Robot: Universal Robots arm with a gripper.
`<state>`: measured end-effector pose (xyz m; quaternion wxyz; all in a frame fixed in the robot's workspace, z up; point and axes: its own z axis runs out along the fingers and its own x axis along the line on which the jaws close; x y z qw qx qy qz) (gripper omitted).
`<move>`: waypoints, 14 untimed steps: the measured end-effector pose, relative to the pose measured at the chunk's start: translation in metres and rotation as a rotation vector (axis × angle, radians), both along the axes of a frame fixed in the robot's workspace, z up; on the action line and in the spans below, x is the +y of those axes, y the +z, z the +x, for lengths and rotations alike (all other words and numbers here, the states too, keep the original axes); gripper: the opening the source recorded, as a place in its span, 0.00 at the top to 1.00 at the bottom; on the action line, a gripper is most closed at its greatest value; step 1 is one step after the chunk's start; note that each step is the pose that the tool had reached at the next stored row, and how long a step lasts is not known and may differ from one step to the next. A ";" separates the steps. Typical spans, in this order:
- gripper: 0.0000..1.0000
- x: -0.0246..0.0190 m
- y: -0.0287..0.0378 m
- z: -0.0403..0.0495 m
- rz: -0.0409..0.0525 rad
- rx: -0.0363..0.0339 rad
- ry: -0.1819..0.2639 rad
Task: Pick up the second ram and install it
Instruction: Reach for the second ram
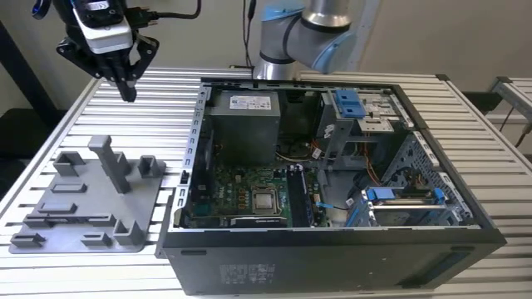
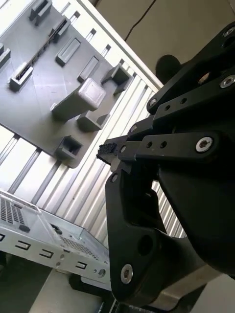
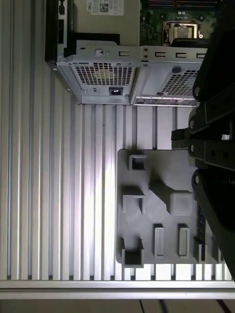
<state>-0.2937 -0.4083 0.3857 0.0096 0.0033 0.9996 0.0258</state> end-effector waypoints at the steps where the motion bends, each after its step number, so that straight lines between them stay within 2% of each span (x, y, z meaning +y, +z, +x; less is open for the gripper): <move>1: 0.89 0.0000 -0.0001 -0.0045 -0.0001 0.0001 0.001; 6: 0.89 -0.0001 -0.0009 -0.0248 0.0000 0.0000 0.005; 14: 0.89 -0.0012 -0.0029 -0.0522 0.0018 -0.0001 0.018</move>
